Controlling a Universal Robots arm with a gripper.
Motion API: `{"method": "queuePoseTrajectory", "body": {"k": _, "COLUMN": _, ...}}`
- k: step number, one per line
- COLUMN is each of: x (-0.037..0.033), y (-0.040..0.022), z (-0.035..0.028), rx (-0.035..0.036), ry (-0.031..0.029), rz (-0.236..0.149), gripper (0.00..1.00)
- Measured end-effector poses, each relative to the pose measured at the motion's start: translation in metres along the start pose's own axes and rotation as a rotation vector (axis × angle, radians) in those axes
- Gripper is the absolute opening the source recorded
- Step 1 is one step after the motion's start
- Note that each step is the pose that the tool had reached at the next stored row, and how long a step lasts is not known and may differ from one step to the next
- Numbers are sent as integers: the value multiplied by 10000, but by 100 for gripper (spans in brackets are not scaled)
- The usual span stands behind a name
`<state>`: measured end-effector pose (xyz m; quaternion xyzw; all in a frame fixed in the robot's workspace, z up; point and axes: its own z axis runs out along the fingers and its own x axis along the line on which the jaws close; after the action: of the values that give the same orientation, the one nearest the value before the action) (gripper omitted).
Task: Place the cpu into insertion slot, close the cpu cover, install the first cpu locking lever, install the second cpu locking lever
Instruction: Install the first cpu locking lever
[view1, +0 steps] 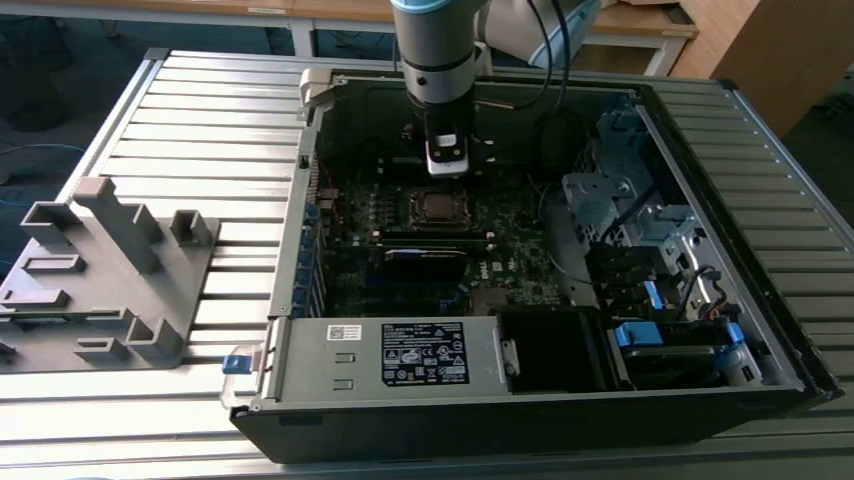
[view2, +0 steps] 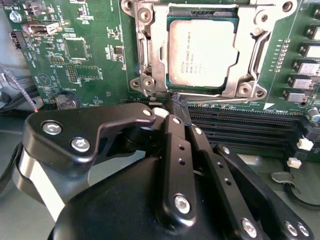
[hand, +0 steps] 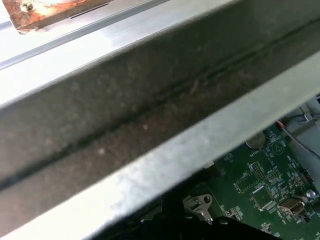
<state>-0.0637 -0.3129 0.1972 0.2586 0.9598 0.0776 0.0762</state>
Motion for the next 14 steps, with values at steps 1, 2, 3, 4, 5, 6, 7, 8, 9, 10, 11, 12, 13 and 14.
{"method": "queuePoseTrajectory", "body": {"k": 1, "x": -1, "y": 2, "z": -11, "rx": -1, "ry": 0, "rz": 0, "gripper": 11}}
{"method": "queuePoseTrajectory", "body": {"k": 2, "x": -2, "y": 4, "z": -24, "rx": 0, "ry": 0, "rz": 0, "gripper": 11}}
{"method": "queuePoseTrajectory", "body": {"k": 3, "x": -4, "y": 7, "z": -35, "rx": -2, "ry": -1, "rz": 1, "gripper": 11}}
{"method": "queuePoseTrajectory", "body": {"k": 4, "x": -5, "y": 8, "z": -42, "rx": -2, "ry": -1, "rz": 0, "gripper": 11}}
{"method": "queuePoseTrajectory", "body": {"k": 5, "x": -5, "y": 9, "z": -42, "rx": -4, "ry": 0, "rz": 0, "gripper": 11}}
{"method": "queuePoseTrajectory", "body": {"k": 6, "x": -4, "y": 10, "z": -42, "rx": -10, "ry": 3, "rz": 1, "gripper": 11}}
{"method": "queuePoseTrajectory", "body": {"k": 7, "x": -3, "y": 10, "z": -43, "rx": -24, "ry": 12, "rz": 4, "gripper": 11}}
{"method": "queuePoseTrajectory", "body": {"k": 8, "x": -3, "y": 10, "z": -43, "rx": -44, "ry": 25, "rz": 10, "gripper": 11}}
{"method": "queuePoseTrajectory", "body": {"k": 9, "x": -2, "y": 12, "z": -43, "rx": -64, "ry": 36, "rz": 15, "gripper": 11}}
{"method": "queuePoseTrajectory", "body": {"k": 10, "x": -2, "y": 12, "z": -43, "rx": -73, "ry": 41, "rz": 17, "gripper": 11}}
{"method": "queuePoseTrajectory", "body": {"k": 11, "x": -2, "y": 12, "z": -43, "rx": -85, "ry": 49, "rz": 19, "gripper": 11}}
{"method": "queuePoseTrajectory", "body": {"k": 12, "x": -2, "y": 12, "z": -43, "rx": -107, "ry": 62, "rz": 23, "gripper": 11}}
{"method": "queuePoseTrajectory", "body": {"k": 13, "x": -2, "y": 13, "z": -42, "rx": -122, "ry": 69, "rz": 27, "gripper": 11}}
{"method": "queuePoseTrajectory", "body": {"k": 14, "x": -2, "y": 12, "z": -42, "rx": -141, "ry": 81, "rz": 31, "gripper": 11}}
